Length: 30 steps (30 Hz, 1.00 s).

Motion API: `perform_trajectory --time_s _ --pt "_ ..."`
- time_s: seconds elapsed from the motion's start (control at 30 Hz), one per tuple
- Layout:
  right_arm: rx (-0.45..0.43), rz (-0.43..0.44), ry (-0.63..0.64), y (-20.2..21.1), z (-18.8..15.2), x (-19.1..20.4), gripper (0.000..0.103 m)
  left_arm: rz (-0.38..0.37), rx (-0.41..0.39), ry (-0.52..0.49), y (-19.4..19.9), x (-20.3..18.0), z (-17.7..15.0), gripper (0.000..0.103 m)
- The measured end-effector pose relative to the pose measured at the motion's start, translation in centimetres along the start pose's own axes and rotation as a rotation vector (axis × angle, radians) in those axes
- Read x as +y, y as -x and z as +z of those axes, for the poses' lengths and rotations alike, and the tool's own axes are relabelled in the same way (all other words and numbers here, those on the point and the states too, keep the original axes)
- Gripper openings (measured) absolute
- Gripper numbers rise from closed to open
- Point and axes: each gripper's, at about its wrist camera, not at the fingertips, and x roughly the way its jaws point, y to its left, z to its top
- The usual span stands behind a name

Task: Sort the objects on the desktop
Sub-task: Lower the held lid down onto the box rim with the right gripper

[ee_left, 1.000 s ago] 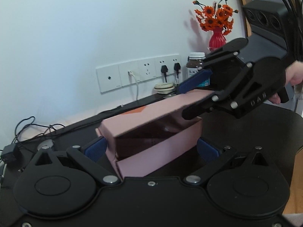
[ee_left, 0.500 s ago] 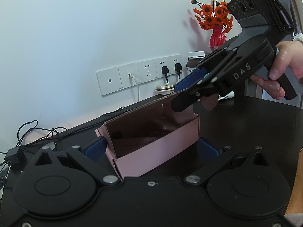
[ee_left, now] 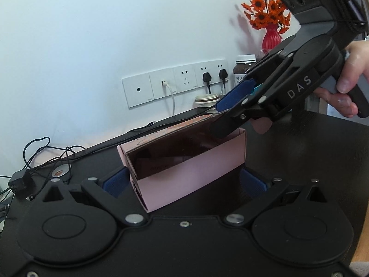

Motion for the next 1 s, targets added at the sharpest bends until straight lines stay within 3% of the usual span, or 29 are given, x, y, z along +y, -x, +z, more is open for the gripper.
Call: perform_trajectory --time_s 0.33,0.47,0.63,0.87,1.0 --pt "0.007 -0.038 0.091 -0.8 -0.7 1.6 0.05 0.025 0.042 0.035 -1.6 0.1 -0.1 0.103" --pt "0.009 -0.067 0.146 -0.9 -0.8 2.4 0.051 -0.002 0.039 0.081 -1.6 1.0 0.1 0.103" --pt "-0.014 -0.079 0.191 1.0 -1.7 2.7 0.067 -0.028 0.059 0.114 -2.0 1.8 0.1 0.103" --pt "0.021 -0.177 0.152 2.5 -5.1 -0.2 0.068 -0.032 0.058 0.129 -2.0 1.8 0.3 0.103" --pt "0.016 -0.211 0.213 1.2 -6.1 -0.8 0.068 -0.032 0.06 0.139 -2.0 1.8 0.3 0.103"
